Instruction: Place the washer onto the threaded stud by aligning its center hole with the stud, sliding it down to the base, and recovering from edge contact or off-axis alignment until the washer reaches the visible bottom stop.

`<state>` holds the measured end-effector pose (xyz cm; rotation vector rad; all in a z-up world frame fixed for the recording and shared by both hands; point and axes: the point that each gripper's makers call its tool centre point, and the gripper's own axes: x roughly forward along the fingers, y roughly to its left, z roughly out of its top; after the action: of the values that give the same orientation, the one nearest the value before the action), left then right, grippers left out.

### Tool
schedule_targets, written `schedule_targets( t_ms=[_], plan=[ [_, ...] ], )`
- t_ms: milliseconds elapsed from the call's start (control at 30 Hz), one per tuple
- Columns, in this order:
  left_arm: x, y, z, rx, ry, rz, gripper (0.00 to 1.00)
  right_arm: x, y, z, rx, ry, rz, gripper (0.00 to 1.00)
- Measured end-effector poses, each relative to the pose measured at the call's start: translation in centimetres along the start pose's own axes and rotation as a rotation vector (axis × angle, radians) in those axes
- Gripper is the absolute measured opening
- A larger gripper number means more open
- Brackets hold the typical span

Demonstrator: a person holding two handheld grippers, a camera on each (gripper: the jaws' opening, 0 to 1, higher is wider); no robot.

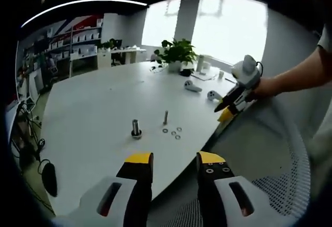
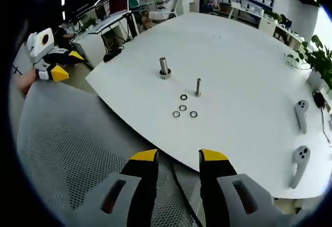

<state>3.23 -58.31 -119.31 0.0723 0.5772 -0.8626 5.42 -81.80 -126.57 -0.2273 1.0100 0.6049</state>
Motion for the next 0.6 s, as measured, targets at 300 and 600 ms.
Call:
schedule_targets(
  t_ms=[300, 600],
  plan=[
    [0.0, 0.0, 0.0, -0.007, -0.001, -0.004, 0.31, 1.2, -0.5, 0.5, 0.027, 0.052, 0.025, 0.33],
    [0.2, -0.5, -0.4, 0.004, 0.021, -0.027, 0.31, 4.4, -0.7, 3.7, 0.024, 0.022, 0.026, 0.33]
  ],
)
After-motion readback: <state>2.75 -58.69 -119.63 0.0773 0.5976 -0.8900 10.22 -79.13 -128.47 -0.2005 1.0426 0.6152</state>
